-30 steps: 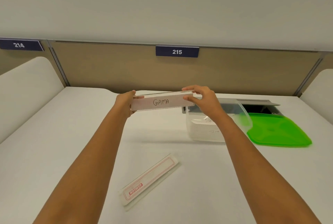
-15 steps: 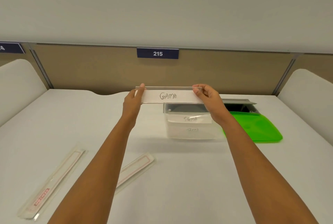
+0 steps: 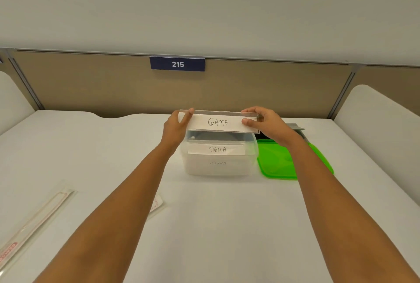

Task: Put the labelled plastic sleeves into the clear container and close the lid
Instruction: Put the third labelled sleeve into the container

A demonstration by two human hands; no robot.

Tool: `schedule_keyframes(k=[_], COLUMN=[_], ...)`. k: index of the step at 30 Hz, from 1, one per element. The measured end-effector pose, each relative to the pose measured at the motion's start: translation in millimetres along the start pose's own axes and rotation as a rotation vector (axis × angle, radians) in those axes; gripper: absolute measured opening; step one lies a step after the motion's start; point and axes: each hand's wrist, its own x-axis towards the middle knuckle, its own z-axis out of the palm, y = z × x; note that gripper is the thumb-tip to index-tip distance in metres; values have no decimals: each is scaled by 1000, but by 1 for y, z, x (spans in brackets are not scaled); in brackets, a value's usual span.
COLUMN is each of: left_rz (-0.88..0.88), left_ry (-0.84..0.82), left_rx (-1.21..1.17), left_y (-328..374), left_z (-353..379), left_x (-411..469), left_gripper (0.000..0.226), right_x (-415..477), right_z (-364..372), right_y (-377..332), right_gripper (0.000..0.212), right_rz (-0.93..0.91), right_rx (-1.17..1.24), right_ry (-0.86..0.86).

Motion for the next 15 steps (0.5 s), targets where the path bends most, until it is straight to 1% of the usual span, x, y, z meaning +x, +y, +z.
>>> schedule_keyframes(k=[3, 8, 11, 15], left_rz=[48, 26, 5, 26], left_ry=[-101, -260, -292, -316], left_rx=[190, 331, 363, 468], left_y=[-5, -12, -15, -22], left_z=[7, 14, 17, 24], left_x=[11, 34, 44, 52], left_gripper=[45, 36, 30, 36], right_x=[9, 28, 39, 51], right_z=[-8, -6, 1, 11], right_y=[10, 27, 39, 50], right_gripper=[26, 26, 28, 28], right_rz=[14, -1, -2, -16], right_rx=[-64, -146, -170, -268], right_ry=[10, -16, -45, -87])
